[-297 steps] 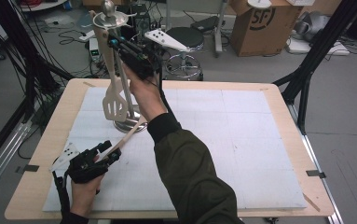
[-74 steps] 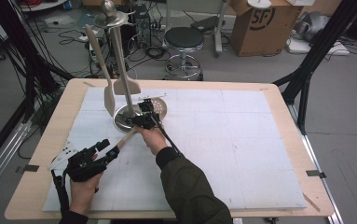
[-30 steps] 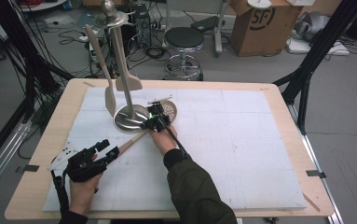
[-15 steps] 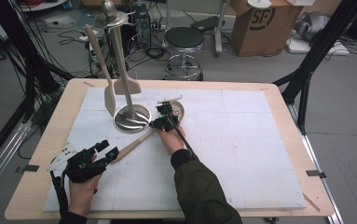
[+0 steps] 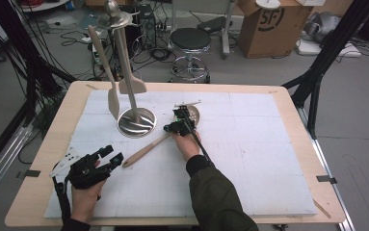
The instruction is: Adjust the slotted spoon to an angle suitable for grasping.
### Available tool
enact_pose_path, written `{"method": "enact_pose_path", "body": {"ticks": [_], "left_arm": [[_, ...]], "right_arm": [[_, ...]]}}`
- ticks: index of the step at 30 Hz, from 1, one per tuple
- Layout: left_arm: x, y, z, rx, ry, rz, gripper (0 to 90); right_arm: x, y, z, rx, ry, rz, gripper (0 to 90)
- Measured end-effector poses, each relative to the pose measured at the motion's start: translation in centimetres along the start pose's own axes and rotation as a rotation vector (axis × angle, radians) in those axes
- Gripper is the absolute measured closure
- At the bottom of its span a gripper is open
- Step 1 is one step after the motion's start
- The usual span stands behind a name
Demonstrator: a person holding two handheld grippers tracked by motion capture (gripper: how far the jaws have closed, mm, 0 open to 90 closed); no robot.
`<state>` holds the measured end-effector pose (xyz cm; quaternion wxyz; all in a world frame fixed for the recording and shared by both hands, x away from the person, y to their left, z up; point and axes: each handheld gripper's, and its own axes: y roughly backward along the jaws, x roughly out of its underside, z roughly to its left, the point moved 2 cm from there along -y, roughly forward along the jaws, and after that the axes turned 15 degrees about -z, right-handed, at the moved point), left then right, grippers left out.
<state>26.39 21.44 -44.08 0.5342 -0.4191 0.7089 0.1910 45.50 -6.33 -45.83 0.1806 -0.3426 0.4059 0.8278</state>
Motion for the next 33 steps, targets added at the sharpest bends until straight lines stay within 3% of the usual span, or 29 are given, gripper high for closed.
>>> {"method": "enact_pose_path", "body": {"ticks": [33], "left_arm": [[0.3,-0.3,-0.4,0.005,-0.015,0.016,37.0]], "right_arm": [[0.4,4.6,-5.6,0.08,-0.074,-0.07,90.0]]}}
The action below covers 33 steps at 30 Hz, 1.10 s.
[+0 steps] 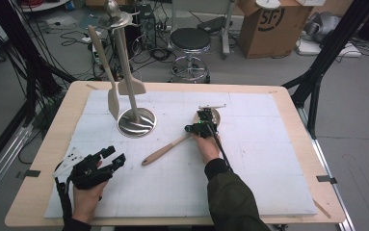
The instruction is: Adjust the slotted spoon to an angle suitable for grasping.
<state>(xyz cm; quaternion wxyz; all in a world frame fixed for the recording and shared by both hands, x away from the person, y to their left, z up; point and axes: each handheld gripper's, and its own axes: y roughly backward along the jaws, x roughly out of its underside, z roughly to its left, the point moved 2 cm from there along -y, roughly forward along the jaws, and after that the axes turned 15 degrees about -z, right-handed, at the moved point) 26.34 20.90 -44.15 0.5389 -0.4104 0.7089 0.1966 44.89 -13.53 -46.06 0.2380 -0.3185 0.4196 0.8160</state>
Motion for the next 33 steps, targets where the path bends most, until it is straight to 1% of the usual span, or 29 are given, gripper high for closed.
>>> {"method": "enact_pose_path", "body": {"ticks": [4,8,11,13,16,20,22,26,29,30,31,33], "left_arm": [[0.0,0.0,0.0,0.002,-0.004,0.003,37.0],[0.1,-0.1,-0.1,0.003,-0.002,0.005,37.0],[0.1,-0.1,-0.1,0.0,-0.003,0.004,37.0],[0.0,-0.1,-0.1,0.002,-0.007,0.003,37.0],[0.1,-0.1,-0.1,0.001,-0.005,0.005,37.0],[0.1,0.0,-0.2,0.0,-0.007,0.005,37.0],[0.1,0.0,-0.2,0.001,-0.008,0.007,37.0],[0.1,-0.1,-0.2,0.003,-0.009,0.009,37.0],[0.1,0.0,-0.2,0.002,-0.01,0.011,37.0],[0.1,0.0,-0.2,0.001,-0.01,0.01,37.0],[0.1,0.0,-0.2,0.001,-0.012,0.01,37.0],[0.1,0.0,-0.2,0.0,-0.011,0.009,37.0]], "right_arm": [[0.0,0.7,-0.8,0.015,-0.006,-0.007,90.0],[0.0,1.4,-1.7,0.035,-0.024,-0.018,90.0],[0.1,1.9,-2.1,0.045,-0.028,-0.025,90.0],[0.1,2.1,-2.4,0.051,-0.022,-0.028,90.0],[0.2,2.5,-2.7,0.057,-0.036,-0.036,90.0],[0.3,2.8,-3.1,0.065,-0.028,-0.044,90.0],[0.3,3.0,-3.2,0.071,-0.033,-0.04,90.0],[0.3,3.3,-3.7,0.076,-0.037,-0.056,90.0],[0.4,3.6,-3.9,0.072,-0.059,-0.064,90.0],[0.5,3.6,-3.9,0.076,-0.057,-0.063,90.0],[0.5,3.7,-4.0,0.085,-0.045,-0.065,90.0],[0.5,3.8,-4.1,0.079,-0.058,-0.068,90.0]]}}
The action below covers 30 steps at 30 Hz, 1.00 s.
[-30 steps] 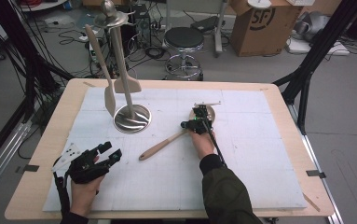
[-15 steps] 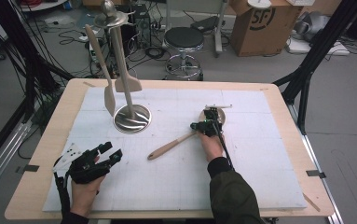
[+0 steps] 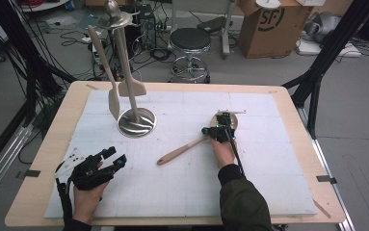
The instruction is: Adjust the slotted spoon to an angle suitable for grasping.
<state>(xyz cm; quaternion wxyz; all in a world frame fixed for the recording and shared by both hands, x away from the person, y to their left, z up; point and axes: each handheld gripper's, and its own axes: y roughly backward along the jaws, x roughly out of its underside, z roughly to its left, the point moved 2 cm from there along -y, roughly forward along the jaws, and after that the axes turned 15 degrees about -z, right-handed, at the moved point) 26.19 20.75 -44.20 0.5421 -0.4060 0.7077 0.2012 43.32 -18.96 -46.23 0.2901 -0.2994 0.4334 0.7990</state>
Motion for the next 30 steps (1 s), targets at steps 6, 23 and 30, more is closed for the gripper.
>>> {"method": "enact_pose_path", "body": {"ticks": [6,23,30], "left_arm": [[0.1,0.0,0.0,0.001,-0.005,0.004,37.0],[0.1,-0.2,0.0,0.003,-0.017,0.007,28.9],[0.1,-0.3,-0.2,0.011,-0.032,0.004,27.0]], "right_arm": [[0.1,0.7,-0.7,0.006,-0.007,-0.012,90.0],[0.1,1.5,-1.7,-0.036,-0.032,-0.018,90.0],[0.0,2.4,-0.8,-0.108,-0.029,-0.031,90.0]]}}
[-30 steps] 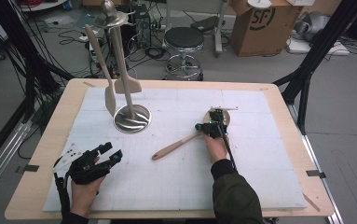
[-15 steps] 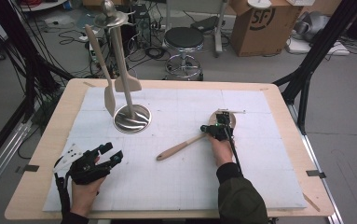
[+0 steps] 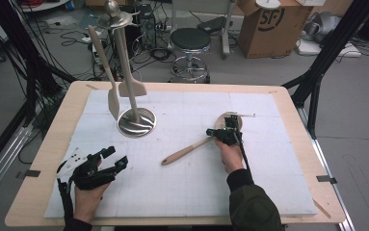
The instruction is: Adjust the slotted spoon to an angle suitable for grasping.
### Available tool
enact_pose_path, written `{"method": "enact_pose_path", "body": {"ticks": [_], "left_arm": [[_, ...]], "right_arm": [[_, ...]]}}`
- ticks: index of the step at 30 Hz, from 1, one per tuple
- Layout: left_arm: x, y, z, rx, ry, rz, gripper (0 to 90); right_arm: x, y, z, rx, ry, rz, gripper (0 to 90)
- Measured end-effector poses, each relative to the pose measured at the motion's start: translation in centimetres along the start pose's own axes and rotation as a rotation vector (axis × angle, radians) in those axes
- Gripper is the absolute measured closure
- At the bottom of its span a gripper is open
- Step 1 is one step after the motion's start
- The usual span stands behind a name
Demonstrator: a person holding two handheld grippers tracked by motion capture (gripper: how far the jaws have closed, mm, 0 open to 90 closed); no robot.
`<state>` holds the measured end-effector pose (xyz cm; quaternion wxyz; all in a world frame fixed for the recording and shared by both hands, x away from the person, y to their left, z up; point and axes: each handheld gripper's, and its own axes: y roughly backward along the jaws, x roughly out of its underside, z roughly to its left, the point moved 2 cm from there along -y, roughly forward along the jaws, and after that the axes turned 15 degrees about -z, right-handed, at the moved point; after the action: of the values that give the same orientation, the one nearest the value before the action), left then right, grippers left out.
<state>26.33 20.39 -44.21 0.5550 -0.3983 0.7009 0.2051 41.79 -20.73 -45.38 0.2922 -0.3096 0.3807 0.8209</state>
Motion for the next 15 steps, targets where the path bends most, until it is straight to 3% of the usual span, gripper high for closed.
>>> {"method": "enact_pose_path", "body": {"ticks": [8,15], "left_arm": [[-0.1,0.1,-0.2,-0.003,-0.011,-0.011,24.8],[-0.1,0.1,-0.1,-0.004,-0.019,-0.014,23.8]], "right_arm": [[0.5,0.9,2.4,-0.101,0.029,0.02,90.0],[3.0,1.2,3.9,-0.179,0.048,0.061,90.0]]}}
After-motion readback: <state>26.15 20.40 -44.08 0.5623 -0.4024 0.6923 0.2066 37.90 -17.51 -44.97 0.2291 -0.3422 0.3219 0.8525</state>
